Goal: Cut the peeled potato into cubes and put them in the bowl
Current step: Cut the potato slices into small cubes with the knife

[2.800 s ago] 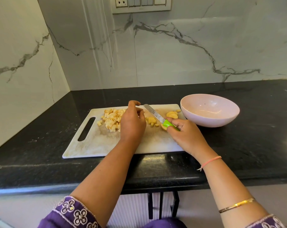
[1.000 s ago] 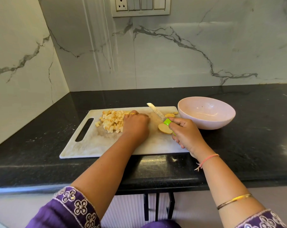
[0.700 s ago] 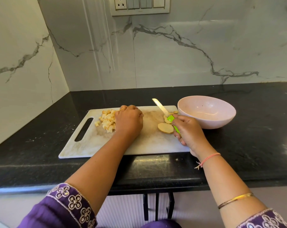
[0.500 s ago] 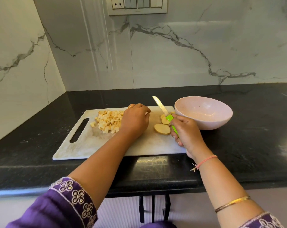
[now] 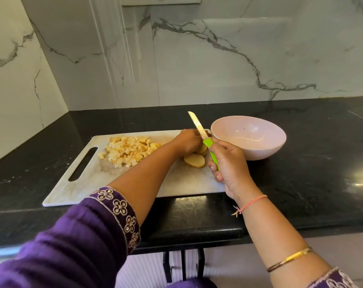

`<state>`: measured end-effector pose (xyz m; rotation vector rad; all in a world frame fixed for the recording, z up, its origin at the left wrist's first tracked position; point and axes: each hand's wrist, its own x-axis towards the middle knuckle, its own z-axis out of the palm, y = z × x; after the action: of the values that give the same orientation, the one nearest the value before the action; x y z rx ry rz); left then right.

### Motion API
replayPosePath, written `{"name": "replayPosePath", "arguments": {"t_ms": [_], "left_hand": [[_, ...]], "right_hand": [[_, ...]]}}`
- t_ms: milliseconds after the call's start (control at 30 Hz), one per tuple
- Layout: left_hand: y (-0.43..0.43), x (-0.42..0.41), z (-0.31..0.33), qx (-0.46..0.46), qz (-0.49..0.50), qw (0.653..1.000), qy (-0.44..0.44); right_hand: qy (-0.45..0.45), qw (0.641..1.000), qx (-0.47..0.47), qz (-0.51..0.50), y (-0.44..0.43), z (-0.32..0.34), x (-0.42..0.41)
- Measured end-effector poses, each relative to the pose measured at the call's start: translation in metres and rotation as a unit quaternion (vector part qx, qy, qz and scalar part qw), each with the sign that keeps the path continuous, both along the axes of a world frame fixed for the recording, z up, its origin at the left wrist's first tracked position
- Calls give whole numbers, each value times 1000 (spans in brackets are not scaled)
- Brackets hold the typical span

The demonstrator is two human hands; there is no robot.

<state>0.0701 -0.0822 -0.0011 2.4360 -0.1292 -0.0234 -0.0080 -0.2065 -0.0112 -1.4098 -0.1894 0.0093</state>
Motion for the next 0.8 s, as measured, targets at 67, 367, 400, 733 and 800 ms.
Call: {"name": "replayPosePath", "arguments": {"t_ms": [67, 367, 400, 733, 800], "left_hand": [[-3, 3, -2, 53, -22, 998, -3], [-5, 12, -6, 205, -41, 977, -40], [-6, 11, -5, 218, -43, 974, -39], [-6, -11, -1, 62, 98, 988, -104], [-3, -23, 1, 35, 157, 979, -129]], "right_hand": [[3, 1000, 5, 1, -1, 0, 0], [7, 1000, 17, -1, -3, 1, 0], [9, 1000, 15, -4, -3, 1, -1], [9, 1000, 10, -9, -6, 1, 0], [8, 1000, 5, -10, -8, -1, 2]]}}
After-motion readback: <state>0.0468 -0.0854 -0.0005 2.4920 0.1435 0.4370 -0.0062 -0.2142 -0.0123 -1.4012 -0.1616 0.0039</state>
